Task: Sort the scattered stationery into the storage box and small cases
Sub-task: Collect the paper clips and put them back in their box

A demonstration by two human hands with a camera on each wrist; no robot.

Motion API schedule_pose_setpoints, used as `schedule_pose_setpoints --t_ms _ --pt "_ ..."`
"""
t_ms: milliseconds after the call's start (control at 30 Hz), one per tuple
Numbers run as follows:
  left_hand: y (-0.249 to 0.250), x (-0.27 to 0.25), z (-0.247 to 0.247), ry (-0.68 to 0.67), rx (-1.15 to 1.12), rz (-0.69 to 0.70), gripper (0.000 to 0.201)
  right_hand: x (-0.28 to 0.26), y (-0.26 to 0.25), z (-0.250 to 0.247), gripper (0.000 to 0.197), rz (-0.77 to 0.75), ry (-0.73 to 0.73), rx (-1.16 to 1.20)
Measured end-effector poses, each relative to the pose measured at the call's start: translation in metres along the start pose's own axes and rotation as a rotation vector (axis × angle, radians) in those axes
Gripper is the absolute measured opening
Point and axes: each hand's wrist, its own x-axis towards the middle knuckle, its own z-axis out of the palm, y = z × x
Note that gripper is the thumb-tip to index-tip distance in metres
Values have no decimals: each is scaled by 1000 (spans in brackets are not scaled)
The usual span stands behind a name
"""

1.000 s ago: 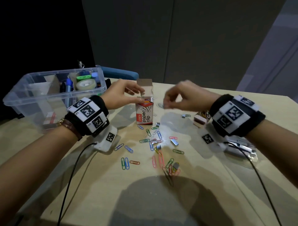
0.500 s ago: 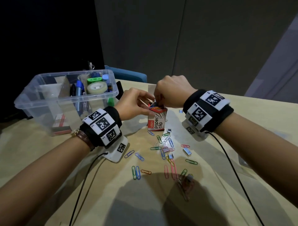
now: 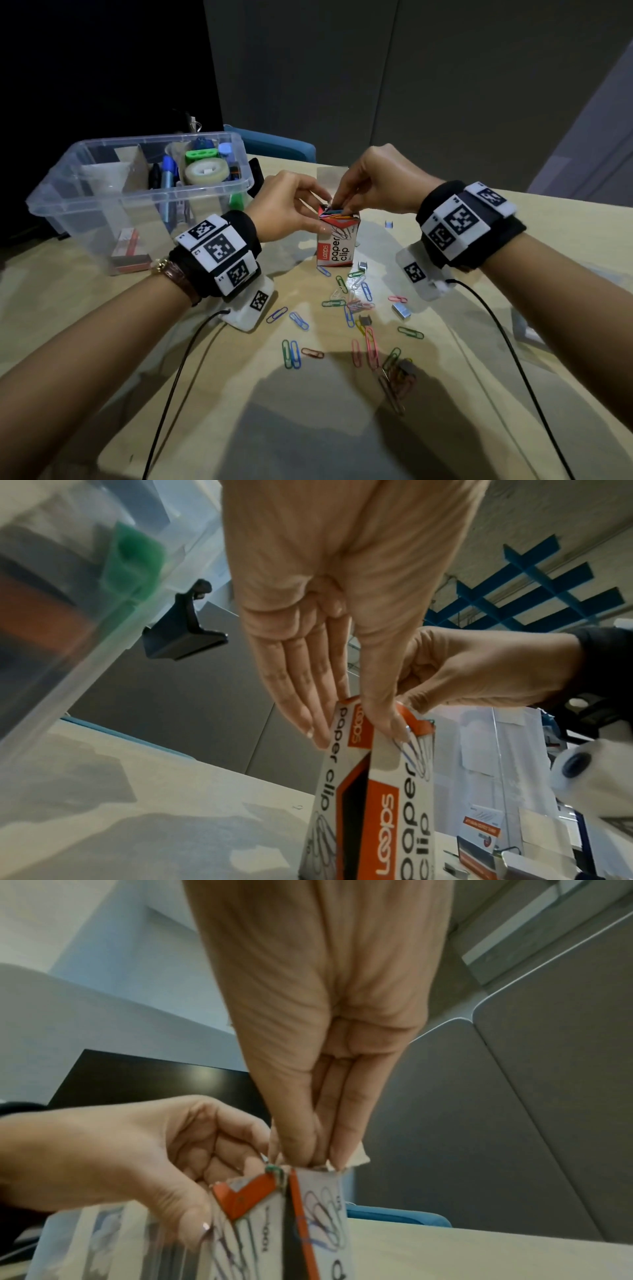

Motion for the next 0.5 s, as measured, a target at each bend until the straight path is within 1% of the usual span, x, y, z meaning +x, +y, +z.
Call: schedule_pose_setpoints --t_ms 67,167,200,233,267,300,367,400,433,500 --pt "4 -2 -2 3 69 -6 59 -4 0 -1 11 -21 45 -7" --pt "12 -12 -7 79 258 -7 65 -15 -7 -4 13 -9 184 -13" --pt "15 -17 -9 104 330 13 63 -21 -10 -5 13 -7 231 -40" --pt "18 -23 -12 98 401 39 59 -27 -14 -7 11 -10 251 -69" --pt "20 -28 -15 38 470 47 52 -34 -17 -9 10 -2 226 -89" --pt "21 -33 -18 -75 521 29 47 -41 -18 -9 14 30 148 -95" --pt "20 -43 -19 -361 580 -75 41 -51 -16 -1 24 176 -110 -125" --pt "17 -47 -17 -468 585 -130 42 -54 -11 7 27 252 -232 -151" --pt "14 -50 -14 -533 575 -174 45 -56 -5 17 30 310 -317 -157" --pt "7 -55 -5 -580 573 -208 50 -59 3 35 35 372 -388 -125"
